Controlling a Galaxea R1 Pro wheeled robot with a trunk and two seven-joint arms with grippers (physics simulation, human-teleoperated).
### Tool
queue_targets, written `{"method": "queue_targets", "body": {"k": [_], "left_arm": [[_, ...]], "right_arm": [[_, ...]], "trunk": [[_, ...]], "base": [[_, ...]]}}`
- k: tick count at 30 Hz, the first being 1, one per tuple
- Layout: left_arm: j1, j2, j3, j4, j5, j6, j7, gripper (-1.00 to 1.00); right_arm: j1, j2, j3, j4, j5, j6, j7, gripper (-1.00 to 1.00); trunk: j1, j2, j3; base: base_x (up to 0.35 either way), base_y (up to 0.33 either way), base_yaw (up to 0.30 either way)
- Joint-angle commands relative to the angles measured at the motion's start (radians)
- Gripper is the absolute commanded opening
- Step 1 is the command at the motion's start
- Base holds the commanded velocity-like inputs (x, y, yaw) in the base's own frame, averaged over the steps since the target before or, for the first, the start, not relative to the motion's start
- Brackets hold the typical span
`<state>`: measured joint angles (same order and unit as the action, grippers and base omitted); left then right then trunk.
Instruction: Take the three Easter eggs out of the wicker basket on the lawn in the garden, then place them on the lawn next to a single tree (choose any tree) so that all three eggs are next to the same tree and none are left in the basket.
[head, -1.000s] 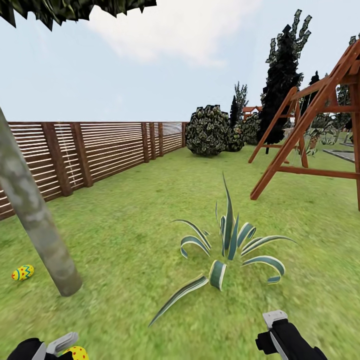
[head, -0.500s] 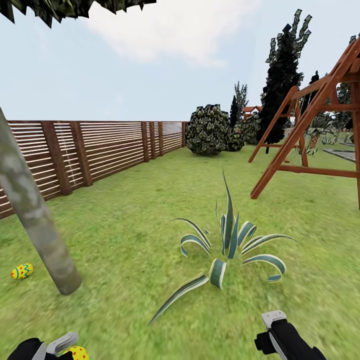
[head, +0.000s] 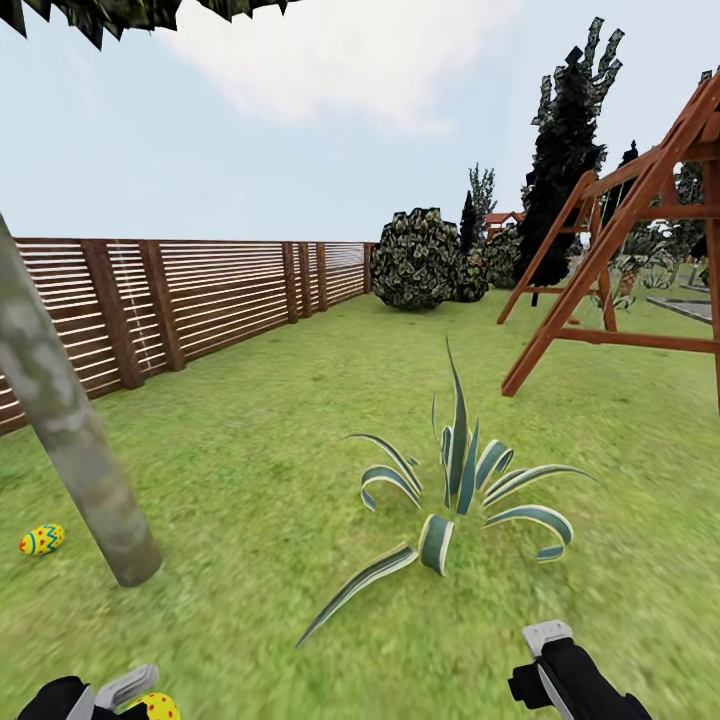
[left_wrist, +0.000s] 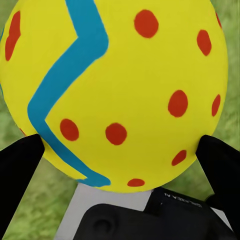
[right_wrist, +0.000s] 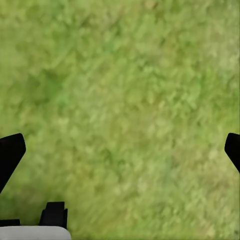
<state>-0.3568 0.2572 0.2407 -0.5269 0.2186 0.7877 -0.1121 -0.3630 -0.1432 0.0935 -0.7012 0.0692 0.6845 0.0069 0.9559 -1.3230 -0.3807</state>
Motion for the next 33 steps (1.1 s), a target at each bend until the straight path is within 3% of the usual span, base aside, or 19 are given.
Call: {"method": "queue_targets", "body": {"k": [1,28,33], "left_arm": [[-0.001,-0.004,0.005,-0.001,-0.004,0.005,-0.004,-1.0],[-0.001,-0.009,0.005,-0.001,-0.005,0.005,-0.004,-1.0],[-0.001,-0.013,0.005,0.001,-0.005,0.005,-0.004,-1.0]], "right_arm": [[-0.001,-0.001,0.005,-0.001,0.006,0.007,0.001,1.0],[-0.001,-0.001,0.006,0.0,0.007,0.008,0.001,1.0],[-0.001,-0.001,0.005,0.0,0.005,0.006,-0.001,1.0]], "trunk": [[0.004,-0.008,-0.004],[0.107,-0.197,-0.089],[0.127,-0.232,-0.105]], "base": [[0.0,0.0,0.0],[0.0,0.0,0.0],[0.0,0.0,0.216]]}}
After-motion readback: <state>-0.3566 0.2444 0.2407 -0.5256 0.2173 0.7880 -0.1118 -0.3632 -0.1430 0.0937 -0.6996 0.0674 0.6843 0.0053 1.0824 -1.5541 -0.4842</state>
